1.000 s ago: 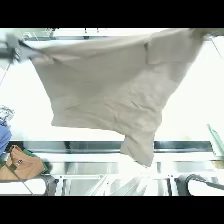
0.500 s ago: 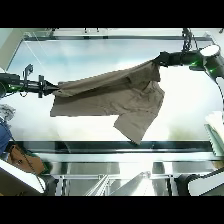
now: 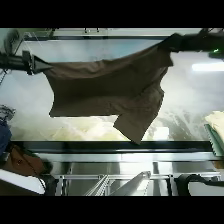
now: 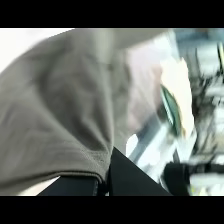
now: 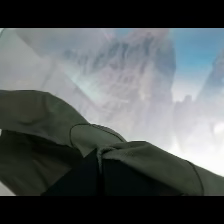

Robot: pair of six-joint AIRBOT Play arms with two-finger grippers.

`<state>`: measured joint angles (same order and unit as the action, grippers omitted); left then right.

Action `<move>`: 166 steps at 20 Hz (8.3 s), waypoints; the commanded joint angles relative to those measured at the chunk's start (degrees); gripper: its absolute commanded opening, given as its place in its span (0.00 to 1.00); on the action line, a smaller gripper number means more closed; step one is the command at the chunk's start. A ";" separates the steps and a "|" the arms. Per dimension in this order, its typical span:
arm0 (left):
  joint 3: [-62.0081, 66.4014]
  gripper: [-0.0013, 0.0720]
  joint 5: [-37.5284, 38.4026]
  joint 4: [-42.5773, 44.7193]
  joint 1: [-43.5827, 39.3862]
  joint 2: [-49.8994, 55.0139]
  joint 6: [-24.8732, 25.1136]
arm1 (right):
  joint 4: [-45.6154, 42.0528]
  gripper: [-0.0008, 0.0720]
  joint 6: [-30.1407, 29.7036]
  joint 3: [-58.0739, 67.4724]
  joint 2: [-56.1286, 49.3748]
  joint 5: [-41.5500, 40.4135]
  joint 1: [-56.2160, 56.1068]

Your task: Fold the shirts.

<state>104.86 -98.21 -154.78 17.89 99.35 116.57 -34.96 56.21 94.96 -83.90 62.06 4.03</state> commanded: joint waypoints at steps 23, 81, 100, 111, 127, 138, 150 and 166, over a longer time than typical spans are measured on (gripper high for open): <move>-23.71 0.05 1.95 -12.68 4.15 -21.16 5.64 | 15.61 0.04 -14.25 0.61 -2.45 4.81 4.37; -12.85 0.98 -5.70 27.89 11.23 11.61 -21.49 | 25.14 0.76 -19.23 -45.27 -2.01 -6.21 15.61; -66.23 0.97 12.00 42.45 6.08 -11.45 -24.90 | 21.07 0.90 -11.87 -45.29 14.34 11.21 28.24; -58.95 0.05 11.19 39.15 2.43 -15.82 -14.40 | -4.50 0.81 5.44 -48.98 14.32 10.47 33.81; -58.95 0.18 5.11 27.54 6.93 -8.00 -2.64 | -8.55 0.62 11.54 -67.63 13.77 -4.83 12.31; -65.88 0.42 15.08 27.52 17.55 -11.91 -2.43 | 4.92 0.38 0.72 -67.65 7.87 -3.89 4.68; -65.07 0.05 4.63 12.85 10.58 -13.42 10.21 | 8.26 0.04 -3.56 -67.63 14.45 5.53 6.93; -65.05 0.05 6.10 11.43 19.10 -17.22 9.51 | 8.17 0.05 -3.85 -68.35 45.18 15.28 37.75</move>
<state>39.75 -92.42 -143.63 38.37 80.51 125.89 -26.81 52.34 27.14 -39.59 76.49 41.74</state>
